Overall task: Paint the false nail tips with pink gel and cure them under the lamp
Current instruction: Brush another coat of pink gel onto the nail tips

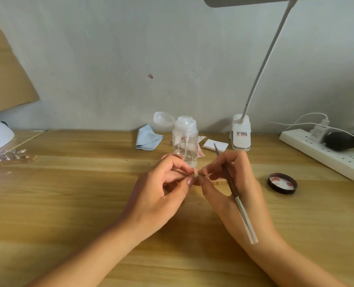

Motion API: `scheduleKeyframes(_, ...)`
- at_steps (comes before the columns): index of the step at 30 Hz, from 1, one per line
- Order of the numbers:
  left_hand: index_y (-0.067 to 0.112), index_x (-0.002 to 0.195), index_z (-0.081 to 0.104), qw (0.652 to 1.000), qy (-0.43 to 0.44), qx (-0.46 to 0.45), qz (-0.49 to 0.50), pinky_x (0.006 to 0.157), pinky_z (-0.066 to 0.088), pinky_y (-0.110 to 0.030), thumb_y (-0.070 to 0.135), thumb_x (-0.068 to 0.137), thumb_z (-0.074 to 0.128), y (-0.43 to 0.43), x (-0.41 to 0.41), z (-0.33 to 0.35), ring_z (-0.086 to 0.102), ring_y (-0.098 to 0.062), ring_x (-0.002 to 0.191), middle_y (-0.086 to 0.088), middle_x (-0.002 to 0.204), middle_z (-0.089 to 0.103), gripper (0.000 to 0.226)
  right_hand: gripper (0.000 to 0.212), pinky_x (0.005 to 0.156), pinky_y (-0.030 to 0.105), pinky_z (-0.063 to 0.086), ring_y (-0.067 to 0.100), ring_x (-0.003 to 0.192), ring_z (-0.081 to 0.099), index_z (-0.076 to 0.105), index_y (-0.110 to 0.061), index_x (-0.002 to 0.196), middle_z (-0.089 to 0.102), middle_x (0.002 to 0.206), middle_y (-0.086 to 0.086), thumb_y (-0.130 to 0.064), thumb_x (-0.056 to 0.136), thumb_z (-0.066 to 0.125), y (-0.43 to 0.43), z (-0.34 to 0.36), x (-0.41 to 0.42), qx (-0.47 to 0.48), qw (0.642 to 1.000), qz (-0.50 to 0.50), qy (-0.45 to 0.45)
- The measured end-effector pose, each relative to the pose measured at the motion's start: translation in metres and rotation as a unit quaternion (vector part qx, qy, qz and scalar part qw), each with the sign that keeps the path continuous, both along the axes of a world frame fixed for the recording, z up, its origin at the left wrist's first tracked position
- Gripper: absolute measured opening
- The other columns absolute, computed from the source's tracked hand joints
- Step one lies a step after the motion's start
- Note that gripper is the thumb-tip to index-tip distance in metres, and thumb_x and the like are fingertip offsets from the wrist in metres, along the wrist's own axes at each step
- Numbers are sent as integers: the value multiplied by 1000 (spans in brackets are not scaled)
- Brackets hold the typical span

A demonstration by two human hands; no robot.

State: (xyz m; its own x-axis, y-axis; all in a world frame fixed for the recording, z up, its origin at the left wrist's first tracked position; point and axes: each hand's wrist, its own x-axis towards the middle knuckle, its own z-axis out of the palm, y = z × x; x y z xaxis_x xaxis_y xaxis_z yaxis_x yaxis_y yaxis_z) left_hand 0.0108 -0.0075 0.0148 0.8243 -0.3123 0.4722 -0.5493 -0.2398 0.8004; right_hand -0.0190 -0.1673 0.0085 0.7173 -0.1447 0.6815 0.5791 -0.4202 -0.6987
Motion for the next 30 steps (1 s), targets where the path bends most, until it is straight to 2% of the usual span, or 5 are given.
scheduleKeyframes(5,39,104,61,959,-27,234,156,55,34,-18,54,86,63,7,6,-8,53,6,61,28,79,64,23,34,77,29,51,16,88,61,43,-15,103,65,89,0,-1,85,69,-35,14,11,101,993,-20,53)
scheduleKeyframes(8,44,120,59,943,-28,293,154,55,33,-13,62,87,55,4,8,-12,51,4,63,23,72,59,38,38,85,32,52,18,91,62,38,-10,109,65,89,1,-1,87,68,-53,10,16,27,994,-48,98)
scheduleKeyframes(16,45,125,59,934,-62,303,180,53,30,-12,61,90,51,-5,12,-15,50,-3,66,19,64,51,40,39,83,43,52,22,93,59,44,-2,106,60,89,-3,2,80,73,-56,-7,31,-243,966,-86,30)
scheduleKeyframes(20,44,121,61,930,-78,305,191,55,34,-24,61,88,51,-6,9,-17,53,-4,65,20,61,50,38,39,79,40,51,21,97,55,44,-5,108,59,91,-8,1,80,71,-57,-9,31,-290,951,-106,24)
scheduleKeyframes(30,43,120,60,934,-78,300,180,53,32,-15,58,88,52,-6,6,-17,49,-3,60,17,58,51,36,45,78,43,55,21,106,58,39,-14,111,53,97,-14,12,81,60,-58,-11,34,-266,956,-95,83)
